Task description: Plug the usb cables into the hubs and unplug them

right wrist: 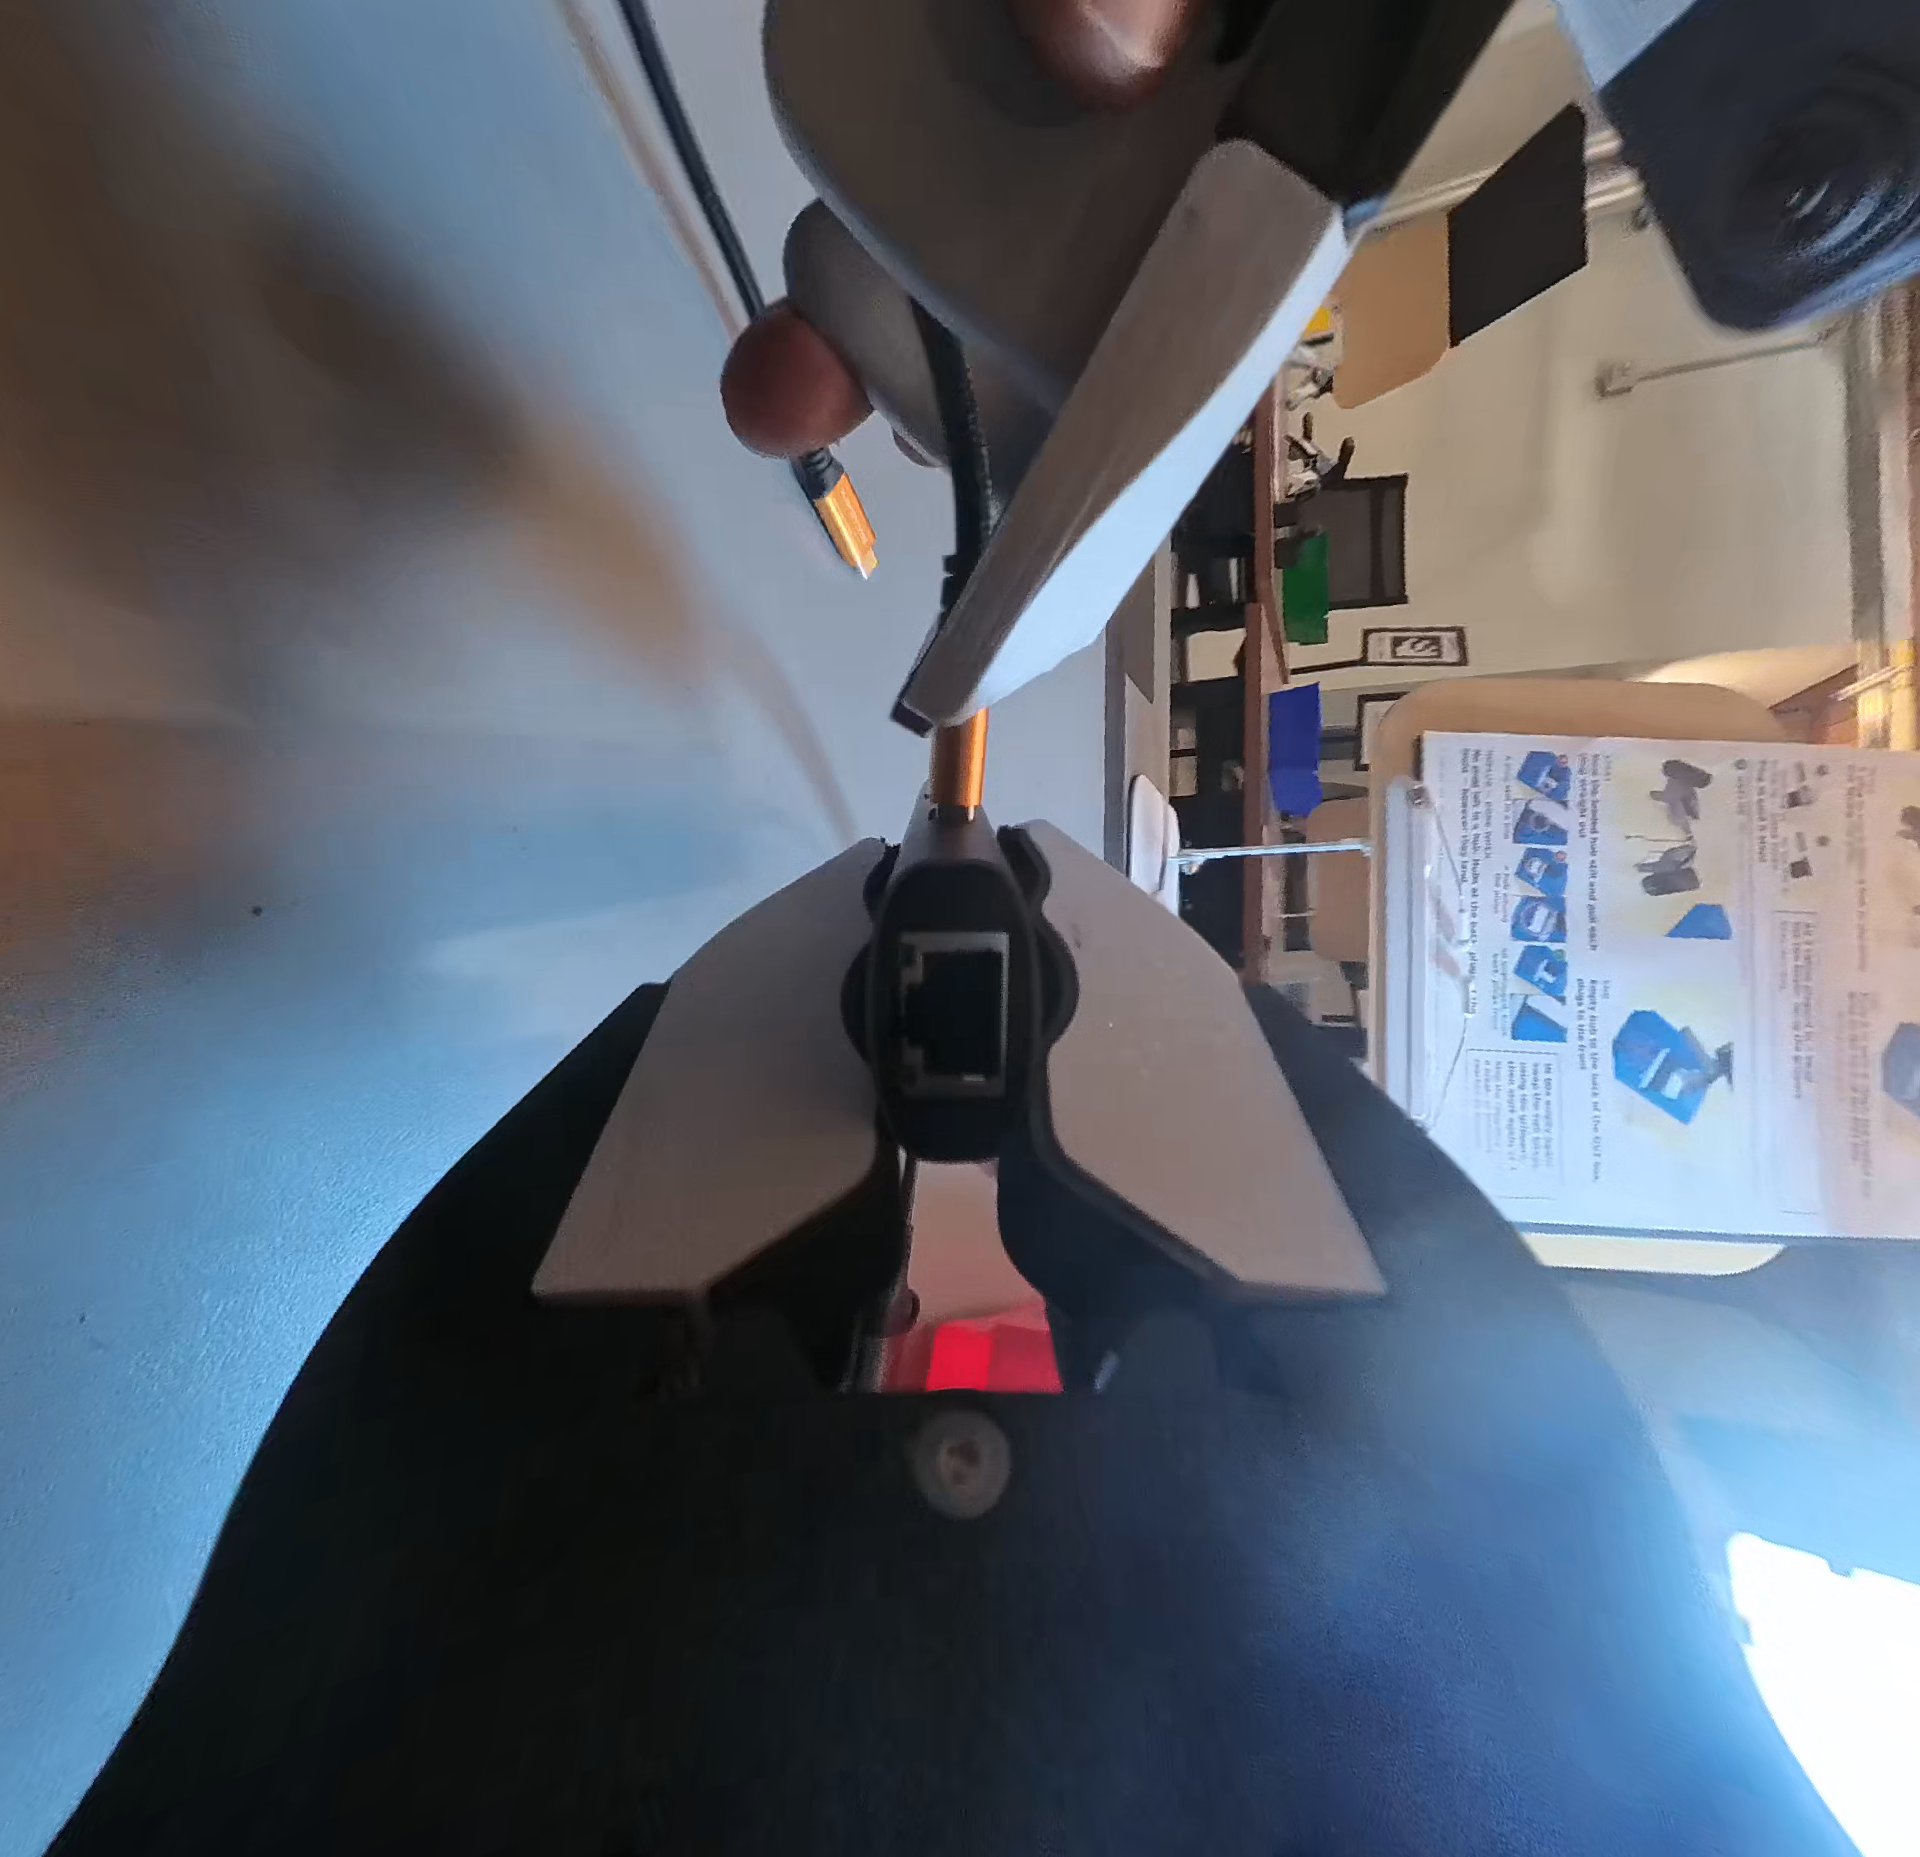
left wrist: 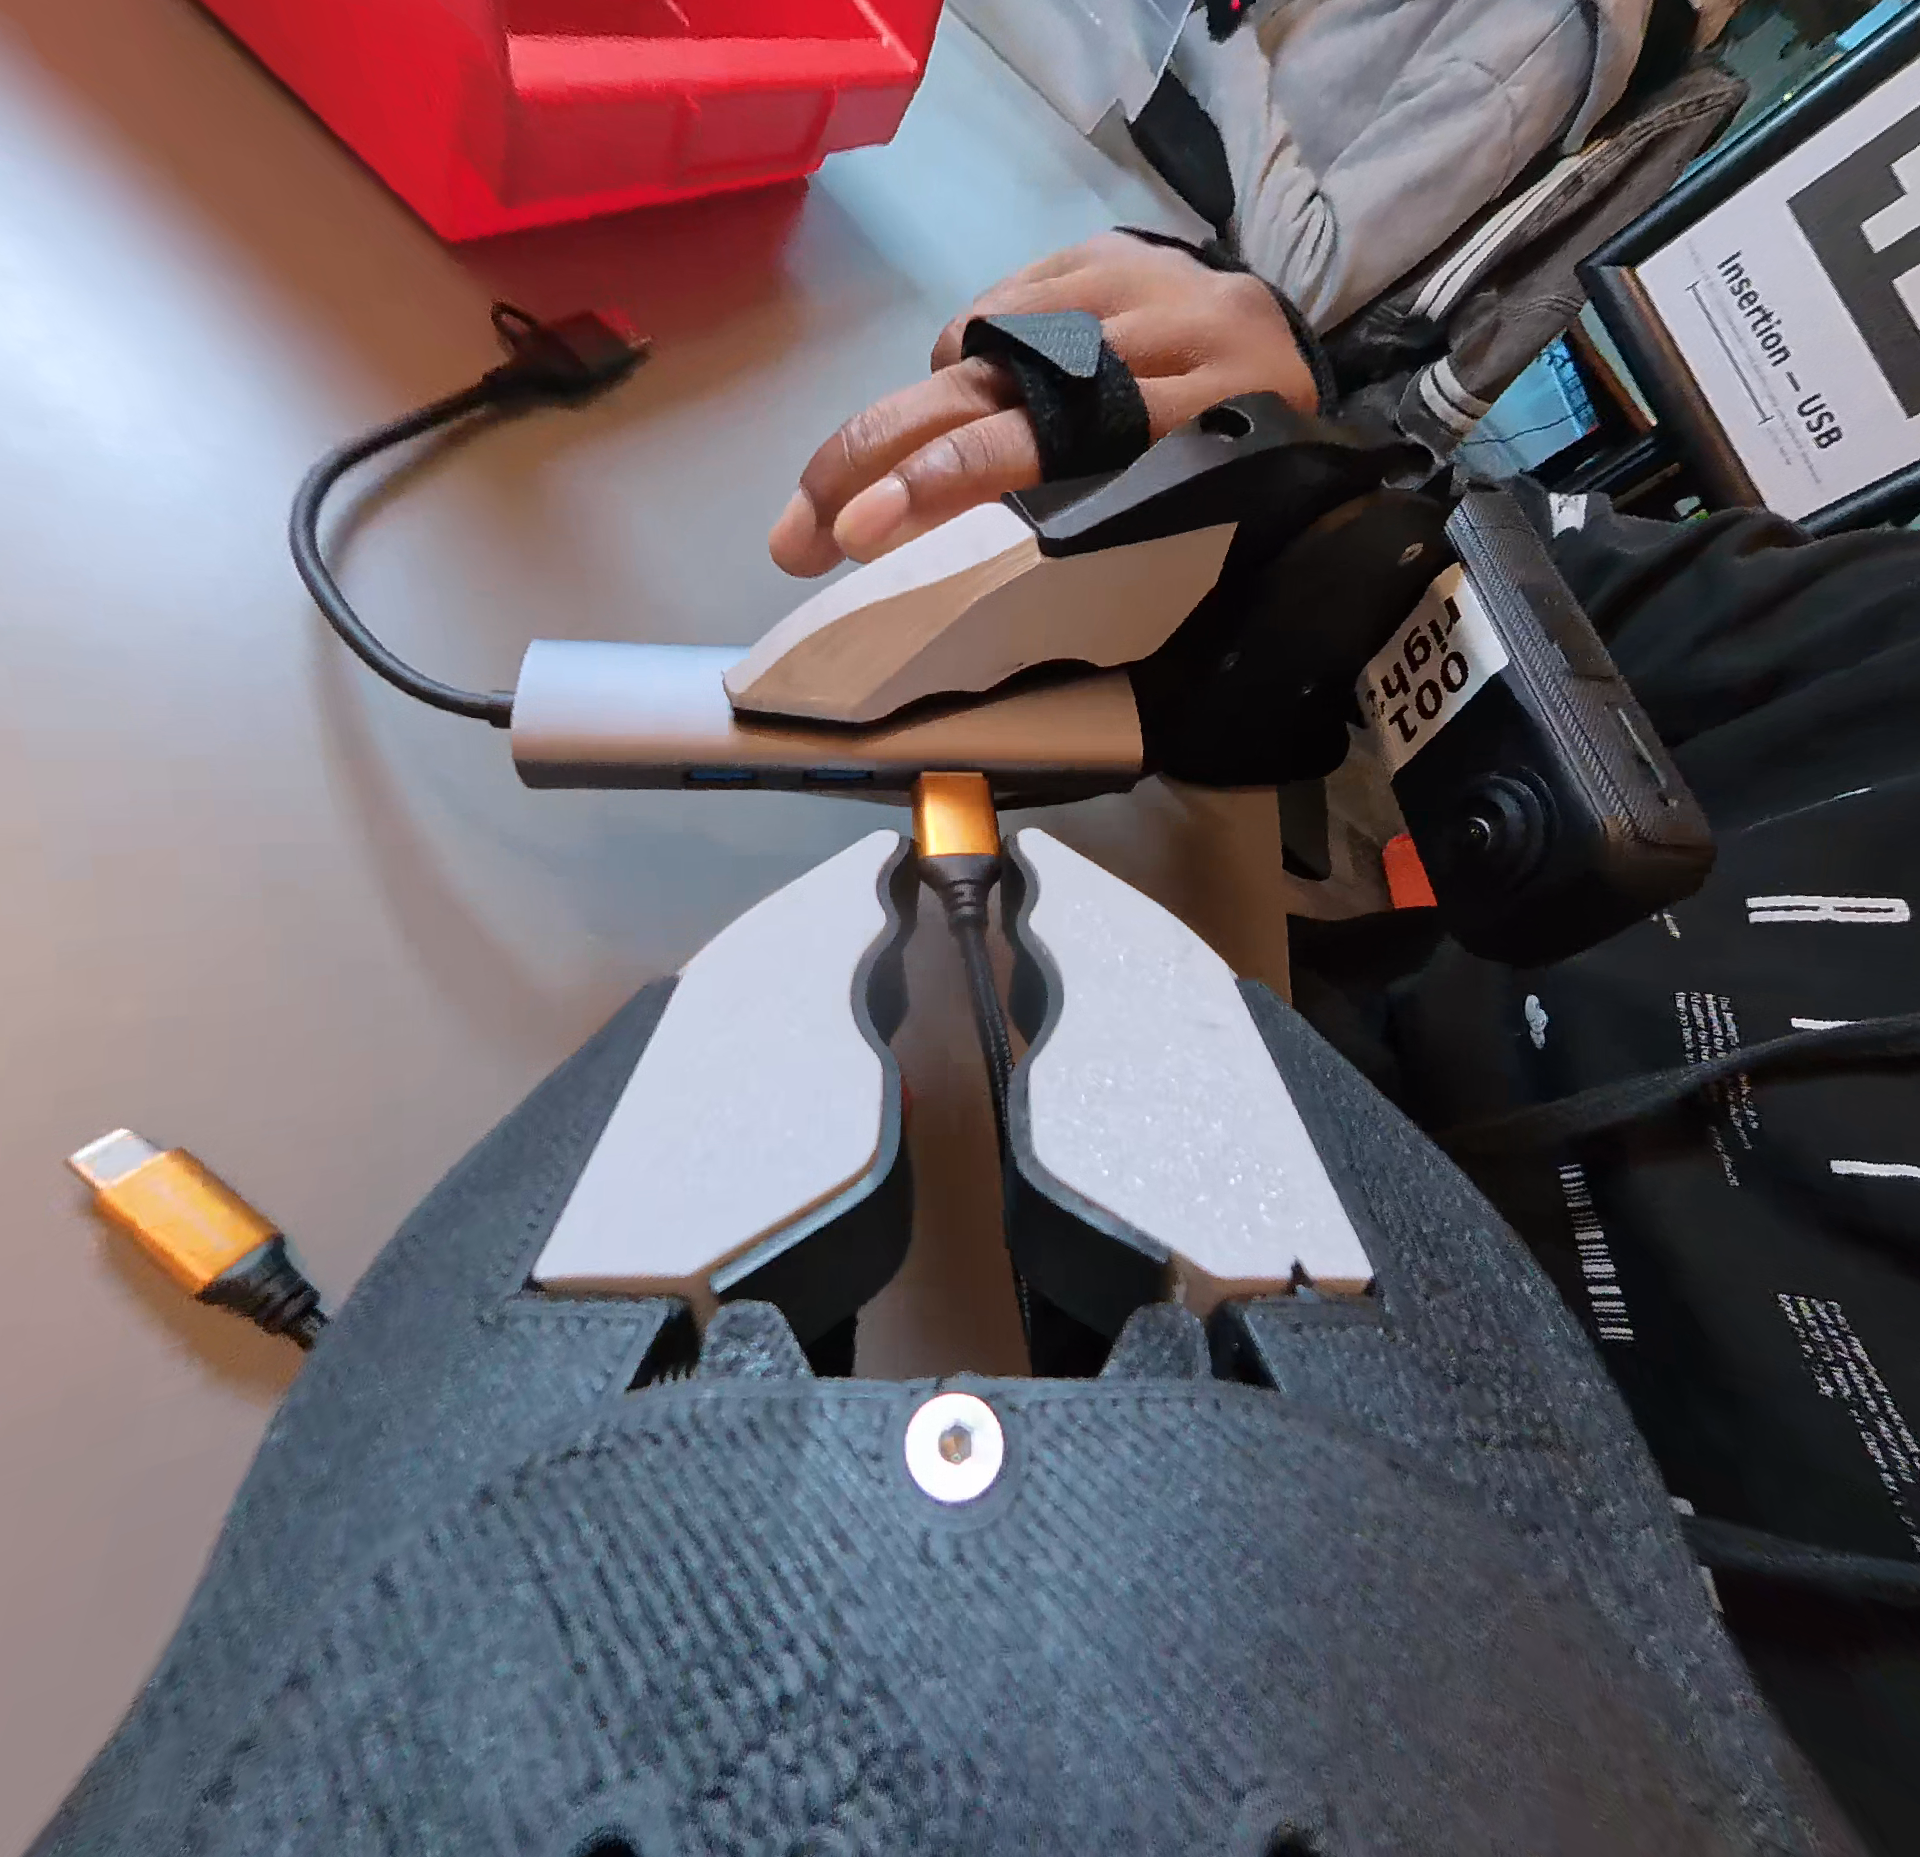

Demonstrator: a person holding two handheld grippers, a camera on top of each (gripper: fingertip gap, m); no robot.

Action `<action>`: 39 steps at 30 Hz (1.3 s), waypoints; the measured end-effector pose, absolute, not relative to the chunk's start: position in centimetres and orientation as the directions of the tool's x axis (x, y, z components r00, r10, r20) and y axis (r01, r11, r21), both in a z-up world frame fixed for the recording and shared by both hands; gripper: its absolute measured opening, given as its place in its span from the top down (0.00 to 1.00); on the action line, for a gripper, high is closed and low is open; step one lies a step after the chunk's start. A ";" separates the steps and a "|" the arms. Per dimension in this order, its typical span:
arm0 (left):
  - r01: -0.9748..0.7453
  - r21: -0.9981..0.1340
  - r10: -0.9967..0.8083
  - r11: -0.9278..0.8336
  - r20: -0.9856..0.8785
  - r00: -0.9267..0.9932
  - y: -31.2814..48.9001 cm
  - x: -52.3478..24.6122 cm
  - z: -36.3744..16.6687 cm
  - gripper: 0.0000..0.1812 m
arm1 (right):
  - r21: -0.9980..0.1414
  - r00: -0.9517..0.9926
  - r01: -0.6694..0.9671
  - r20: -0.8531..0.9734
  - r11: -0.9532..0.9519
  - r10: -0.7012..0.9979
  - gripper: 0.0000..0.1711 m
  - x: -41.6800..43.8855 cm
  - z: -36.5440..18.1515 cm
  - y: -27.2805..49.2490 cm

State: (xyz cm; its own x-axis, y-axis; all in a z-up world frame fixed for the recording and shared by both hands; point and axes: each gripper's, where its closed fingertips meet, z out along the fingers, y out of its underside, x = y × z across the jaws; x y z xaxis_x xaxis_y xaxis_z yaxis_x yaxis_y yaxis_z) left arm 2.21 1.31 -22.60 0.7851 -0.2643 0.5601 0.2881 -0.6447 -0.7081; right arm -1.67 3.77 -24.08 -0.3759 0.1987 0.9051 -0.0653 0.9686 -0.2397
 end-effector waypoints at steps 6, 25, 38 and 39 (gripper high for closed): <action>0.389 -0.720 -0.215 -0.574 0.592 0.777 1.0 -0.3 -20.7 0.92 | -0.387 -0.395 -0.043 0.853 0.921 0.341 0.73 -1.7 -21.7 4.3; 0.335 -0.940 0.049 0.061 0.338 0.940 -7.4 -13.5 -10.0 0.75 | -0.291 -0.141 0.302 0.928 0.908 0.345 0.90 -5.0 4.5 24.7; 0.262 -0.961 0.095 -0.091 0.254 0.963 -5.8 -13.3 -13.6 0.74 | -0.956 0.233 0.294 0.082 0.011 0.969 0.90 -8.5 -6.6 39.2; 0.264 -0.960 0.095 -0.095 0.256 0.962 -5.8 -13.3 -13.8 0.75 | -0.949 0.247 0.313 0.031 -0.050 0.969 0.90 -8.1 -8.1 40.1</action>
